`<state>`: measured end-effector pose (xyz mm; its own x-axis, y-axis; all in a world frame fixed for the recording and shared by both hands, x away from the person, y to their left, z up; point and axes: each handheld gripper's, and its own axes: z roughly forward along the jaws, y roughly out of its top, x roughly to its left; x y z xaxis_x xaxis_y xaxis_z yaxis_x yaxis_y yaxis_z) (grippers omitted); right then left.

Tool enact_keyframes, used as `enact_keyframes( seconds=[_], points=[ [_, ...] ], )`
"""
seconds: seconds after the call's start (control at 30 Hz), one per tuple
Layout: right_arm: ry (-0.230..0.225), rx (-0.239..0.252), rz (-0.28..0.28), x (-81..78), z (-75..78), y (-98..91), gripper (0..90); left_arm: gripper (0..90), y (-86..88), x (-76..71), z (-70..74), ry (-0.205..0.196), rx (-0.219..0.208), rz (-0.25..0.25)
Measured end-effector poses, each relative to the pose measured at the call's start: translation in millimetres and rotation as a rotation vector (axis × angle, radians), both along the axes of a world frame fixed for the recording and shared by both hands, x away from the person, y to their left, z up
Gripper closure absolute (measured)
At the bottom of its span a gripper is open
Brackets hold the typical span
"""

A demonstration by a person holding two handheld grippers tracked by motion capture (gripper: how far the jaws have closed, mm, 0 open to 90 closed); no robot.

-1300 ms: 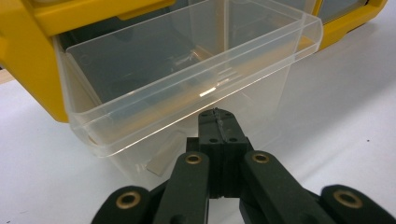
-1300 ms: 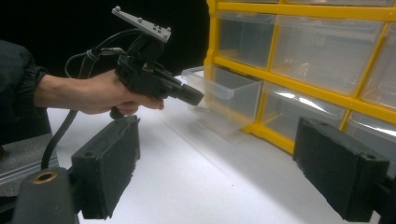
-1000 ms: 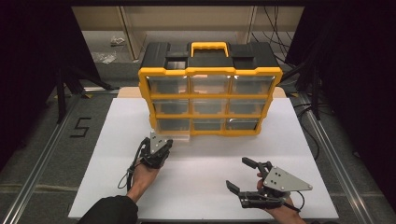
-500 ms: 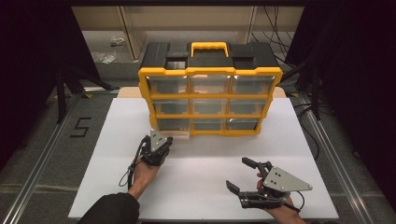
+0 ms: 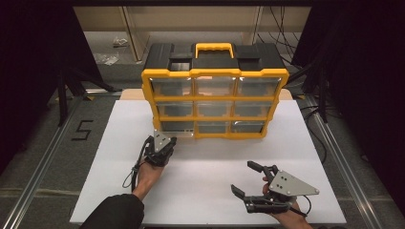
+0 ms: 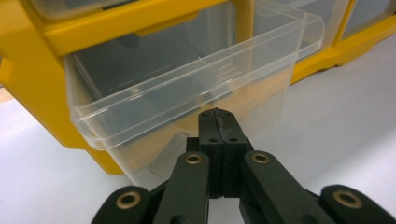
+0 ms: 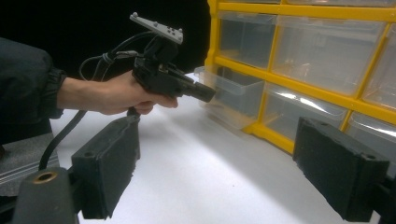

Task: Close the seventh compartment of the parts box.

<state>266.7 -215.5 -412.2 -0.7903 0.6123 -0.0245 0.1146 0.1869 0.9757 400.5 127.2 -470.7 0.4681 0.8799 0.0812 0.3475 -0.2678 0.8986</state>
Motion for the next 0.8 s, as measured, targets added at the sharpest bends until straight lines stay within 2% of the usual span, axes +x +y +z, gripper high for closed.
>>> enact_keyframes(
  seconds=[0.27, 0.8],
  points=[
    [0.001, 0.0, -0.001, 0.3, -0.2, -0.1, 15.8, 90.0, 2.2, 4.6, -1.6, 0.0, -0.02, 0.017],
    [0.004, 0.004, -0.004, 0.6, -0.3, -0.7, 15.8, 90.0, 4.6, 11.4, 0.4, -0.013, -0.029, 0.038]
  ],
)
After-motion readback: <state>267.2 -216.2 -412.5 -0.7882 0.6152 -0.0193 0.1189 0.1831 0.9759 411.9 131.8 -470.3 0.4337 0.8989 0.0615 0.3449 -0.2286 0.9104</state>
